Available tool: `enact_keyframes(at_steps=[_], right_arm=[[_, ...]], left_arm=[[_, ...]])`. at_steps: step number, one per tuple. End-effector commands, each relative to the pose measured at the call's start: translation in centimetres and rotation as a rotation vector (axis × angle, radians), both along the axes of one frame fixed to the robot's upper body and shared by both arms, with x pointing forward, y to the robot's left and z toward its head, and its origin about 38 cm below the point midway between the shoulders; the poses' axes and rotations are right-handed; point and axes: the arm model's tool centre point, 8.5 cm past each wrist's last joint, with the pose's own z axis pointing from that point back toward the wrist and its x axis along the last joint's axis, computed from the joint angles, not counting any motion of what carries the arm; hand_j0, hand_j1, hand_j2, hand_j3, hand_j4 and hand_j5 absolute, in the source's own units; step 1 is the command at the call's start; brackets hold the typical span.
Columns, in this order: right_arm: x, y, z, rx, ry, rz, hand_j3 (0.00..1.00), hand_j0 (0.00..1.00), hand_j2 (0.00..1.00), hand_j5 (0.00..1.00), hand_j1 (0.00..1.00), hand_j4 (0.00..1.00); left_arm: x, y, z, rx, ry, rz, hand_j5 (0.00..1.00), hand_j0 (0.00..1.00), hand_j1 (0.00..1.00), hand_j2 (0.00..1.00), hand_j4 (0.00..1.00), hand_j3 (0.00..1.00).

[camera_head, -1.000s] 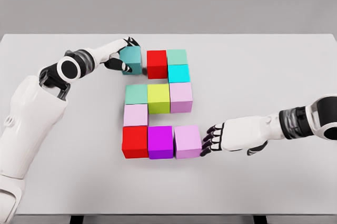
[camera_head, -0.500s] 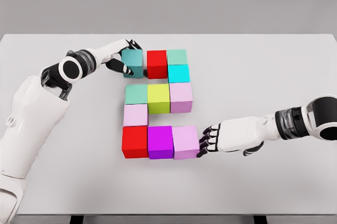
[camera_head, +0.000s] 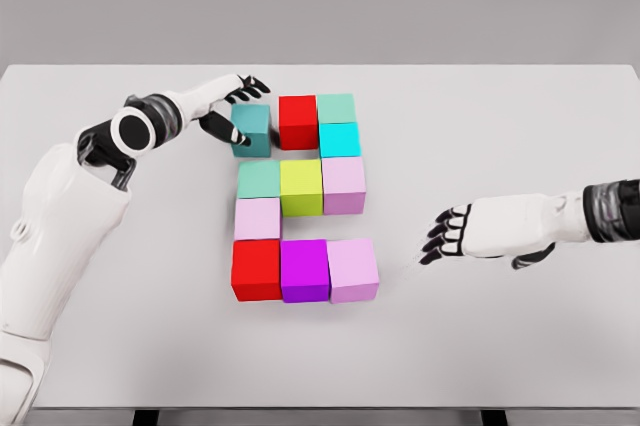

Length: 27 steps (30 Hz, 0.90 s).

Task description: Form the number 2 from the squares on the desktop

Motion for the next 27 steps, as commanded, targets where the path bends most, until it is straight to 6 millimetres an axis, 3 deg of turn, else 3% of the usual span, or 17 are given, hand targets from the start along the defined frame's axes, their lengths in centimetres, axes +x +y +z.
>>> enact_keyframes(at_steps=[1,2,3,4,5,7,8,12,14,19,22,23,25,27], right_arm=[[1.3,-3.7,6.3,0.062,-0.112,-0.116,1.0,1.0,1.0,1.0,1.0,1.0],[1.5,-5.1,9.8,0.167,-0.13,-0.172,1.0,1.0,1.0,1.0,1.0,1.0],[1.7,-6.1,11.8,0.273,-0.117,-0.215,1.0,1.0,1.0,1.0,1.0,1.0],[2.1,-8.3,12.9,0.375,-0.076,-0.299,1.0,1.0,1.0,1.0,1.0,1.0],[2.6,-9.8,12.6,0.431,-0.039,-0.358,1.0,1.0,1.0,1.0,1.0,1.0],[2.7,-12.3,9.7,0.533,0.086,-0.474,1.0,1.0,1.0,1.0,1.0,1.0],[2.4,-12.5,8.9,0.558,0.123,-0.49,1.0,1.0,1.0,1.0,1.0,1.0],[1.8,-12.1,7.6,0.553,0.162,-0.486,1.0,1.0,1.0,1.0,1.0,1.0],[1.4,-10.9,7.7,0.556,0.172,-0.449,1.0,1.0,1.0,1.0,1.0,1.0],[-0.8,-14.2,-0.2,0.579,0.374,-0.633,1.0,1.0,1.0,1.0,1.0,1.0],[-2.9,-14.2,-3.4,0.553,0.464,-0.661,1.0,1.0,1.0,1.0,1.0,1.0],[-3.5,-14.0,-3.9,0.548,0.485,-0.659,1.0,1.0,1.0,1.0,1.0,1.0],[-4.4,-14.7,-2.7,0.497,0.483,-0.654,1.0,1.0,1.0,1.0,1.0,1.0],[-5.5,-13.5,-3.6,0.498,0.529,-0.63,1.0,1.0,1.0,1.0,1.0,1.0]], left_arm=[[0.0,0.1,0.1,-0.002,-0.002,0.001,0.88,0.88,0.88,0.88,0.88,0.88],[0.0,0.0,0.1,-0.004,-0.002,0.001,0.88,0.88,0.88,0.88,0.88,0.88],[0.0,0.0,0.1,-0.005,-0.002,0.0,0.88,0.88,0.88,0.88,0.88,0.88],[0.0,0.0,0.1,-0.003,-0.003,0.0,0.88,0.88,0.88,0.88,0.88,0.88],[0.0,0.0,0.1,-0.002,-0.003,0.0,0.88,0.88,0.88,0.88,0.88,0.88],[0.0,-0.5,0.1,0.011,-0.011,-0.002,0.88,0.88,0.88,0.88,0.88,0.88],[0.1,-0.6,0.1,0.021,-0.016,-0.001,0.88,0.88,0.88,0.88,0.88,0.88],[0.3,-0.8,-0.5,0.048,-0.012,0.009,0.88,0.88,0.88,0.88,0.88,0.88],[0.2,-1.0,-0.6,0.058,-0.015,0.007,0.88,0.88,0.88,0.88,0.88,0.88],[0.2,-1.5,-0.6,0.067,-0.025,-0.007,0.87,0.87,0.87,0.87,0.87,0.87],[0.1,-2.2,-0.7,0.087,-0.043,-0.019,0.87,0.87,0.87,0.87,0.87,0.87],[0.1,-2.3,-0.8,0.091,-0.041,-0.023,0.87,0.87,0.87,0.87,0.87,0.87],[0.0,-2.3,-0.9,0.092,-0.041,-0.025,0.87,0.87,0.87,0.87,0.87,0.87],[0.1,-2.2,-0.9,0.104,-0.043,-0.019,0.87,0.87,0.87,0.87,0.87,0.87]])
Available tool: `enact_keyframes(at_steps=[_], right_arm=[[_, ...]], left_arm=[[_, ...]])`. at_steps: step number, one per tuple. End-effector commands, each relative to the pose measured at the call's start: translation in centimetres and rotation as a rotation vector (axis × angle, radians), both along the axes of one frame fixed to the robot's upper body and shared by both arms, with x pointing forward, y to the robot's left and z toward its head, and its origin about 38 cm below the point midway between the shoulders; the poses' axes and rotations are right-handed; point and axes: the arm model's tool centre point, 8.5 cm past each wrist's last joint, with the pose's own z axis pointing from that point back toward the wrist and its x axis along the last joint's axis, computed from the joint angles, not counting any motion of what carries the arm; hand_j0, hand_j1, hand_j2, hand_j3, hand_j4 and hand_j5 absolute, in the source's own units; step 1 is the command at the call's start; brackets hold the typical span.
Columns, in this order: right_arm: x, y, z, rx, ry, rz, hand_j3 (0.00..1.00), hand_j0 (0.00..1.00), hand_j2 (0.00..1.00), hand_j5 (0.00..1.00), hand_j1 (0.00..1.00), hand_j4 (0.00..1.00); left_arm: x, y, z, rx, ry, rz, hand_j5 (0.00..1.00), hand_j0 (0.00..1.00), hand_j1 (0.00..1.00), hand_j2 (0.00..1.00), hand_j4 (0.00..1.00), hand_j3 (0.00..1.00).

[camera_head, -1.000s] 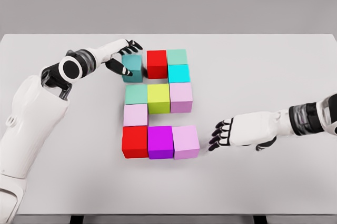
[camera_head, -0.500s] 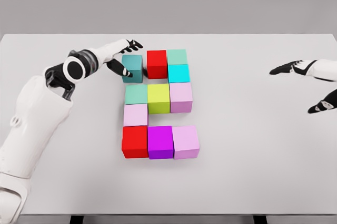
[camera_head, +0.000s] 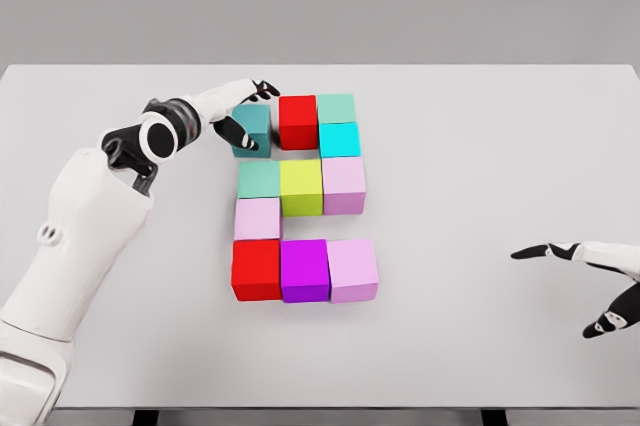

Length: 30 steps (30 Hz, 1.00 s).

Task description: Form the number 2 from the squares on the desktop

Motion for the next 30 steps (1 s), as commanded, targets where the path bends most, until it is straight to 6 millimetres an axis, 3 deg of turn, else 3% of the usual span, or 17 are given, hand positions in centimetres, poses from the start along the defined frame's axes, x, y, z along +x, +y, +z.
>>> enact_keyframes(at_steps=[1,6,10,14,17,21,25,28,30], right_arm=[[0.0,0.0,0.7,-0.001,-0.005,0.004,1.0,1.0,1.0,1.0,1.0,1.0],[0.7,-2.0,-0.1,-0.012,-0.004,-0.071,1.0,1.0,1.0,1.0,1.0,1.0],[2.3,0.0,-0.2,0.085,-0.071,-0.075,1.0,1.0,1.0,1.0,1.0,1.0],[2.4,0.4,0.1,0.093,-0.082,-0.067,1.0,1.0,1.0,1.0,1.0,1.0],[1.9,2.1,0.3,0.117,-0.079,-0.018,1.0,1.0,1.0,1.0,1.0,1.0],[2.8,1.9,2.6,0.113,-0.157,-0.016,1.0,1.0,1.0,1.0,1.0,1.0],[2.7,2.6,3.2,0.134,-0.176,-0.002,1.0,1.0,1.0,1.0,1.0,1.0],[3.9,0.0,4.2,0.075,-0.24,-0.067,1.0,1.0,1.0,1.0,1.0,1.0],[4.2,0.3,4.5,0.074,-0.267,-0.062,1.0,1.0,1.0,1.0,1.0,1.0]], left_arm=[[0.0,0.0,0.0,0.008,-0.006,0.001,0.87,0.87,0.87,0.87,0.87,0.87],[0.1,-0.2,0.0,0.027,-0.015,0.003,0.87,0.87,0.87,0.87,0.87,0.87],[0.1,-0.2,0.0,0.027,-0.016,0.002,0.87,0.87,0.87,0.87,0.87,0.87],[0.1,-0.4,0.2,0.023,-0.019,0.001,0.87,0.87,0.87,0.87,0.87,0.87],[0.1,-0.6,0.3,0.022,-0.02,-0.002,0.87,0.87,0.87,0.87,0.87,0.87],[0.2,-0.6,0.2,0.023,-0.019,-0.001,0.87,0.87,0.87,0.87,0.87,0.87],[0.2,-1.4,0.3,0.031,-0.027,-0.005,0.87,0.87,0.87,0.87,0.87,0.87],[0.2,-1.4,0.0,0.036,-0.022,-0.002,0.87,0.87,0.87,0.87,0.87,0.87],[0.2,-1.3,0.0,0.037,-0.022,-0.001,0.87,0.87,0.87,0.87,0.87,0.87]])
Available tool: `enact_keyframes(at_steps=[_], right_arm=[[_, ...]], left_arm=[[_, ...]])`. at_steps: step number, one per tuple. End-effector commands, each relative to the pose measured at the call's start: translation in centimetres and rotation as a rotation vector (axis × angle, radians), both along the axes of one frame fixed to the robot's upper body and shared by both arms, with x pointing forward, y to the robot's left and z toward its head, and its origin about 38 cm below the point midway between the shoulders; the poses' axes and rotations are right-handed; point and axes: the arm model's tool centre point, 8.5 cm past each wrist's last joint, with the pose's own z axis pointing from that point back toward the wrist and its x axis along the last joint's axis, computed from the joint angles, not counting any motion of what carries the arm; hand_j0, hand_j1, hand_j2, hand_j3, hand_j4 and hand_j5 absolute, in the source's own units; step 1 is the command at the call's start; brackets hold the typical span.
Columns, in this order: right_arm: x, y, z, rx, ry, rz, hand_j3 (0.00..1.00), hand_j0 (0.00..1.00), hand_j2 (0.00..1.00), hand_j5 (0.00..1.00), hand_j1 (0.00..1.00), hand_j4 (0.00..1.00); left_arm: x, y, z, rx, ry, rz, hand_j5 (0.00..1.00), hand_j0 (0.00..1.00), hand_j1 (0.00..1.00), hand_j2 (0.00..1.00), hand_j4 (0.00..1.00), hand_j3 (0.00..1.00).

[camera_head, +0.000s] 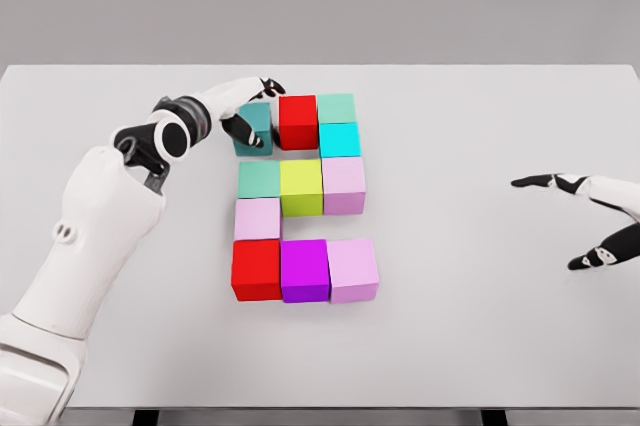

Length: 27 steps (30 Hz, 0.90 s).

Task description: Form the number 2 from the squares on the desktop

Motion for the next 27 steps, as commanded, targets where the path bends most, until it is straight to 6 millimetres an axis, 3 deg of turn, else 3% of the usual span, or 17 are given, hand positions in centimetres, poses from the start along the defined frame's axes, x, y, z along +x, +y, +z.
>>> enact_keyframes(at_steps=[1,11,27], right_arm=[[0.39,-0.31,0.59,-0.006,-0.029,-0.013,1.0,1.0,1.0,1.0,1.0,1.0],[0.1,0.6,0.64,-0.004,-0.032,0.016,1.0,1.0,1.0,1.0,1.0,1.0],[0.19,0.21,0.51,-0.004,-0.029,0.003,1.0,1.0,1.0,1.0,1.0,1.0]], left_arm=[[0.02,0.04,-0.03,0.004,-0.002,0.001,0.87,0.87,0.87,0.87,0.87,0.87],[0.18,0.04,0.32,0.013,-0.013,0.003,0.87,0.87,0.87,0.87,0.87,0.87],[0.21,0.13,0.32,0.027,-0.018,0.008,0.87,0.87,0.87,0.87,0.87,0.87]])
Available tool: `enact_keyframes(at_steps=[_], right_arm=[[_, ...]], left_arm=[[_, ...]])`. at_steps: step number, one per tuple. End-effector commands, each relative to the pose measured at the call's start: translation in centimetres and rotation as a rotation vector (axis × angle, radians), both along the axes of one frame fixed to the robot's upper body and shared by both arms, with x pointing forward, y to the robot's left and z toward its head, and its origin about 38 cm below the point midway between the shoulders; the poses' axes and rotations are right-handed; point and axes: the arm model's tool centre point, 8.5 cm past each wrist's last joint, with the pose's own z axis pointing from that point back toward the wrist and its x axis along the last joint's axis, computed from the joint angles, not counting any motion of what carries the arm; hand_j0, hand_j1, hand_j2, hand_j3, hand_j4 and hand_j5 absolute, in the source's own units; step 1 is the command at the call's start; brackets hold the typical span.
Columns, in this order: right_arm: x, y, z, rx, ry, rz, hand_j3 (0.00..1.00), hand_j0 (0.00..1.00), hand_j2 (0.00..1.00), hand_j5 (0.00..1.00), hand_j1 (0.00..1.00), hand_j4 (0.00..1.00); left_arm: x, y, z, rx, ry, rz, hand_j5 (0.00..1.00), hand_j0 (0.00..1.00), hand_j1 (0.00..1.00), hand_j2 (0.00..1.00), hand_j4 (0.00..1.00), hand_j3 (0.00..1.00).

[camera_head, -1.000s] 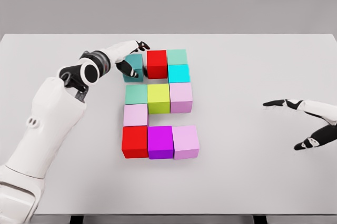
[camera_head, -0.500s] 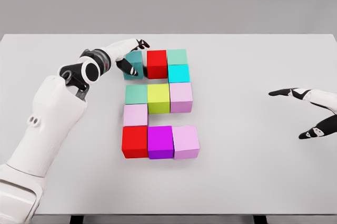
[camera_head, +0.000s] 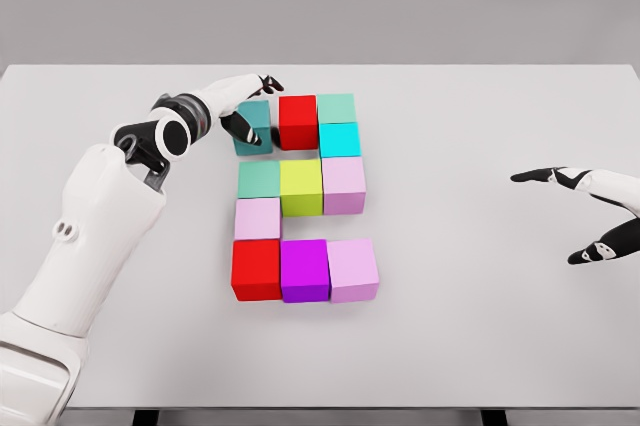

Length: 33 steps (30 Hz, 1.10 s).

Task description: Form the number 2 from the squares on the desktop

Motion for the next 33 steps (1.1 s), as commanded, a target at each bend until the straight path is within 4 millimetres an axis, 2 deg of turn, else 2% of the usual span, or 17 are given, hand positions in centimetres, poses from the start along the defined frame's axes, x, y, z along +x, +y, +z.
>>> enact_keyframes(at_steps=[1,13,22,24,26,30,33], right_arm=[[0.0,0.0,0.1,0.006,0.001,-0.004,1.0,1.0,1.0,1.0,1.0,1.0],[0.1,0.0,0.1,0.007,0.0,-0.004,1.0,1.0,1.0,1.0,1.0,1.0],[-0.1,0.3,-0.1,0.009,0.008,0.007,1.0,1.0,1.0,1.0,1.0,1.0],[-0.1,0.3,0.0,0.009,0.007,0.005,1.0,1.0,1.0,1.0,1.0,1.0],[-0.1,0.3,0.0,0.009,0.006,0.007,1.0,1.0,1.0,1.0,1.0,1.0],[-0.2,0.5,0.1,0.01,0.005,0.015,1.0,1.0,1.0,1.0,1.0,1.0],[-0.2,0.5,0.0,0.011,0.006,0.012,1.0,1.0,1.0,1.0,1.0,1.0]], left_arm=[[0.0,0.1,-0.2,0.006,0.002,0.002,0.87,0.87,0.87,0.87,0.87,0.87],[0.0,-0.3,-0.3,0.0,0.005,-0.001,0.87,0.87,0.87,0.87,0.87,0.87],[-0.4,-0.2,0.5,-0.005,-0.021,-0.012,0.87,0.87,0.87,0.87,0.87,0.87],[-0.5,-0.3,0.6,-0.006,-0.026,-0.017,0.91,0.91,0.91,0.91,0.91,0.91],[-0.8,-0.3,1.6,-0.008,-0.056,-0.028,0.99,0.99,0.99,0.99,0.99,0.99],[-2.6,1.2,2.8,-0.004,-0.113,-0.039,1.0,1.0,1.0,1.0,1.0,1.0],[-3.9,3.3,4.2,0.015,-0.169,-0.03,1.0,1.0,1.0,1.0,1.0,1.0]])
